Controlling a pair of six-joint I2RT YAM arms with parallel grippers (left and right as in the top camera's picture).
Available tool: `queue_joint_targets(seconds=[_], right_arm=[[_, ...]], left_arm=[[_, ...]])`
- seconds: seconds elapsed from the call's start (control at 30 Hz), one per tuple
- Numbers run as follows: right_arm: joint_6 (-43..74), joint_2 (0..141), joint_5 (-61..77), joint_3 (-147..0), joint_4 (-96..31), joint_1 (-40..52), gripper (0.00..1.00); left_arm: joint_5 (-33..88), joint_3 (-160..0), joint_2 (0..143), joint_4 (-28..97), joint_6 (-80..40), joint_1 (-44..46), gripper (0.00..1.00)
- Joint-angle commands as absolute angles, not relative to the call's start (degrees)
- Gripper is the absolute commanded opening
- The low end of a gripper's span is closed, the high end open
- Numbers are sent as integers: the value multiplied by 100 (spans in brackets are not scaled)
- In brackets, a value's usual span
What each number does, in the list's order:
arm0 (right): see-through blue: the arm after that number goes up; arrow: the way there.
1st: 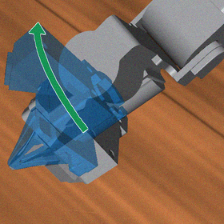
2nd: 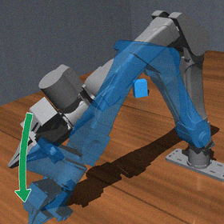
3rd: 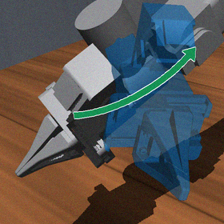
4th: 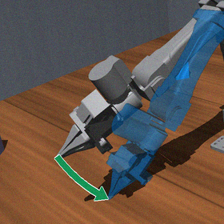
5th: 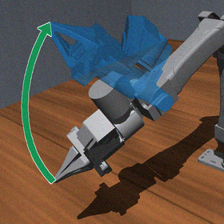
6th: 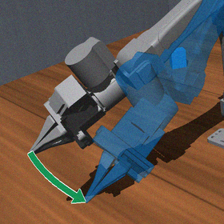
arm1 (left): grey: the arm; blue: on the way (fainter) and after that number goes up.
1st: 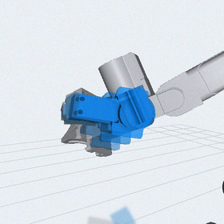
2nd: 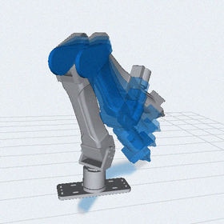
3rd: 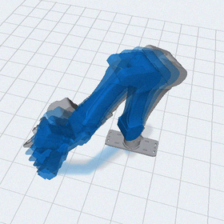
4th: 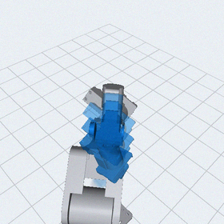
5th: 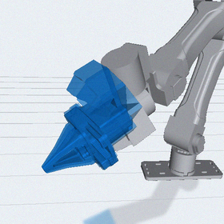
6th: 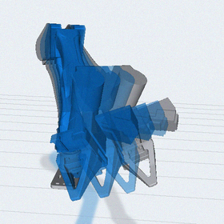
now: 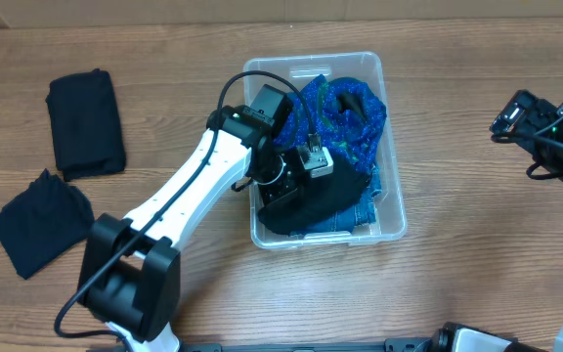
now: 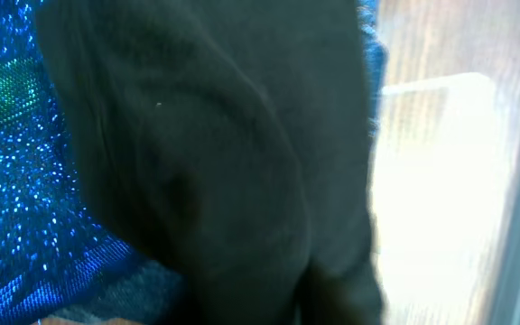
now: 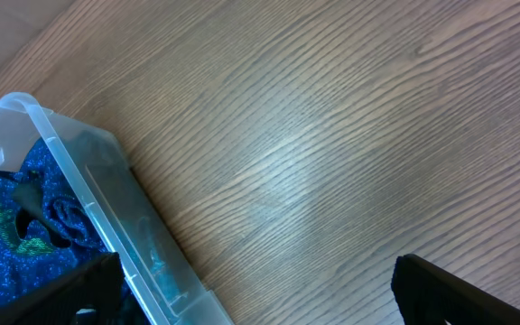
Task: Pack container
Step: 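Carry the black cloth into the bin and release it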
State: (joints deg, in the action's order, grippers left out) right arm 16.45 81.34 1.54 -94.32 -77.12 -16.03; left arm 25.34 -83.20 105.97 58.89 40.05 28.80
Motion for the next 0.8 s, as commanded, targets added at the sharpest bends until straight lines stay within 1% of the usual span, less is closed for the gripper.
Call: queue_joint_targets(seconds=[0.0,0.07,0.23,0.3,0.4,0.5,0.6,0.67,0.77], right_arm=[[1610,8136,161,-9421,-7684,-1577,100],[1610,8136,161,-9421,-7686,-1577,100],[1610,8136,161,-9421,-7686,-1577,100],[1610,8136,161,-9421,-7686,-1577,100],[1610,8136,161,-9421,-7686,-1577,100],[1610,8136,161,-9421,-7686,-1577,100],[1610,8136,161,-9421,-7684,-1577,100],[1610,8136,161,-9421,-7682,-1577,100],[1610,8136,163,-9421,-7684,-1577,100]], left_arm=[[2311,-8390,10731,5680,3708,2884,91],[2305,-8569,10680,5673,3430,2877,100],[1852,-9487,10372,5754,2497,2727,100],[1299,-9863,10197,5787,2086,2626,100],[152,-10328,9942,5878,1216,2364,100],[-480,-10534,9686,6136,290,1944,100],[-410,-10534,9483,6589,-554,1347,100],[-290,-10534,9470,6949,-816,864,100],[-268,-10508,9494,7424,-1341,-64,100]])
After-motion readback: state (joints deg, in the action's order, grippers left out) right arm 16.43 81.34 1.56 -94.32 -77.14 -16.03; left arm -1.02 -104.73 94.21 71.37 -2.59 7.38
